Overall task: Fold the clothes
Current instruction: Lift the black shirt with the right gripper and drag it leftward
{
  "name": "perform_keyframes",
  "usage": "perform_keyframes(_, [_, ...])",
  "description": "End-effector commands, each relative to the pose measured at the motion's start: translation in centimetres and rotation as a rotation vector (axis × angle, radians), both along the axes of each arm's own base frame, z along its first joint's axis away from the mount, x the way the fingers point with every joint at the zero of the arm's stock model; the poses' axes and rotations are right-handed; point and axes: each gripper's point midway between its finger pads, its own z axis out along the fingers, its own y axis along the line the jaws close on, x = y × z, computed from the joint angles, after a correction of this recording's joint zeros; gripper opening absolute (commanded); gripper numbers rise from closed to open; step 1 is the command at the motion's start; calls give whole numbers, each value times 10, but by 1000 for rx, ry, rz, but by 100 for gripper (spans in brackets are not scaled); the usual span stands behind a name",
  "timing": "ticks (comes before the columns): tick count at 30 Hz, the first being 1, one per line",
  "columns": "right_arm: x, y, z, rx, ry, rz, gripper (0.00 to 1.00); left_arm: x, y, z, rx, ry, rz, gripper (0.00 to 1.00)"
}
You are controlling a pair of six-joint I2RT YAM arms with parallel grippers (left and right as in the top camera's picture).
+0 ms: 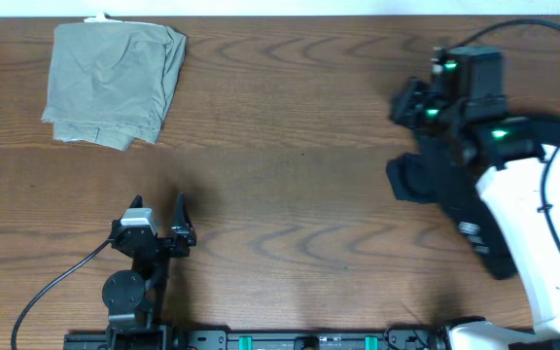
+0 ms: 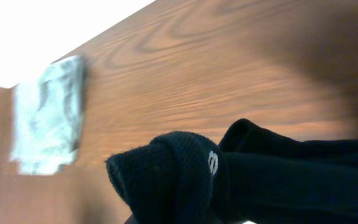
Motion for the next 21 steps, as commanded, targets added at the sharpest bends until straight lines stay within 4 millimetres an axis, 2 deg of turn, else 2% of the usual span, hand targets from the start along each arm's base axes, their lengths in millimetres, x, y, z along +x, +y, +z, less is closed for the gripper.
perform_keyframes(1, [-11,53,20,104,-23,88,1,-1,-3,-17,-14,51,-16,78])
perform_keyframes(5, [-18,100,17,142,-25,161,2,-1,-3,-17,-14,51,-16,78])
perform_keyframes(10, [-21,137,-6,128,1,207,2,-1,-3,-17,-14,51,-16,78])
perform_keyframes(12, [-19,145,-16,119,10,218,1,-1,-3,-17,-14,50,-16,78])
perform_keyframes(15, [-14,147,-26,105,16,208,1,-1,-3,-17,-14,51,-16,78])
perform_keyframes(19, [-8,144,-24,90,-7,189,1,-1,-3,-17,-14,51,-16,78])
perform_keyframes(21, [-9,153,-17,107,-42,239,1,-1,-3,-17,-14,51,-16,78])
